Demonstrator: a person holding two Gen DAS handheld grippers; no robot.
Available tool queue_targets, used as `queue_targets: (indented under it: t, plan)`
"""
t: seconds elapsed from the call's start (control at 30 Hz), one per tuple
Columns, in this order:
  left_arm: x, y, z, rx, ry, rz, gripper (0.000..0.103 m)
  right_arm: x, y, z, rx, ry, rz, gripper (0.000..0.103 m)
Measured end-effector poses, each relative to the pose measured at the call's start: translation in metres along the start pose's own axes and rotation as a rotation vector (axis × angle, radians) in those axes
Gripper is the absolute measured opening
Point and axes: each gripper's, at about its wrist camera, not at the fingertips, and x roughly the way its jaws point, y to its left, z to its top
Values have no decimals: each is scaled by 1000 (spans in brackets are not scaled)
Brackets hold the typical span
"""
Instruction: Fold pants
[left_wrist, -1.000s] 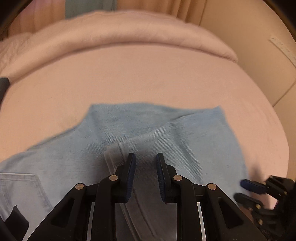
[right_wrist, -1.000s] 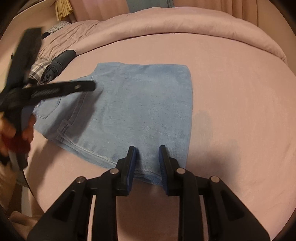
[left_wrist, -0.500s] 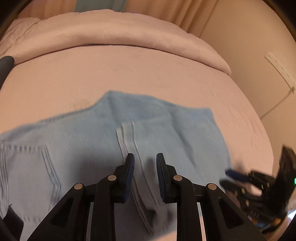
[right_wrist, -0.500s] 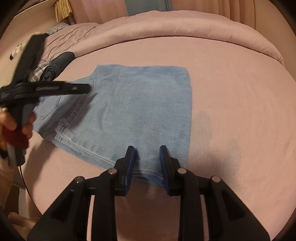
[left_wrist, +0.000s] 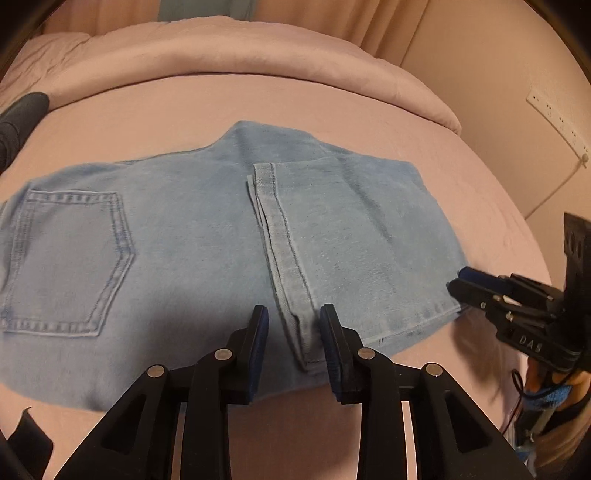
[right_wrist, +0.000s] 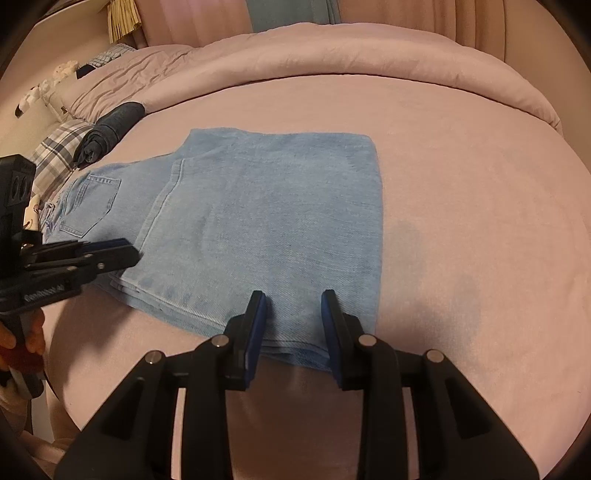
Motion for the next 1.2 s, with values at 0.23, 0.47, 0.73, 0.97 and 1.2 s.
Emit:
queue_targets:
  t: [0.23, 0.47, 0.73, 0.97, 1.2]
  plan:
    - [-33, 13, -8, -37, -62, 34, 31, -23, 33, 13, -67, -81, 25, 37]
    - [-55, 38, -23, -111, -91, 75, 31, -2, 77, 21, -108, -54, 121, 37]
    - [-65, 52, -26, -167, -124, 67, 31, 24, 126, 34, -156, -32, 153, 24]
    - [-77, 65, -32, -186, -152, 76, 36, 45, 140, 38, -170, 63, 145, 18]
    - [-94, 96, -45, -307, -195, 57, 62, 23, 149, 48, -125, 4, 230, 44]
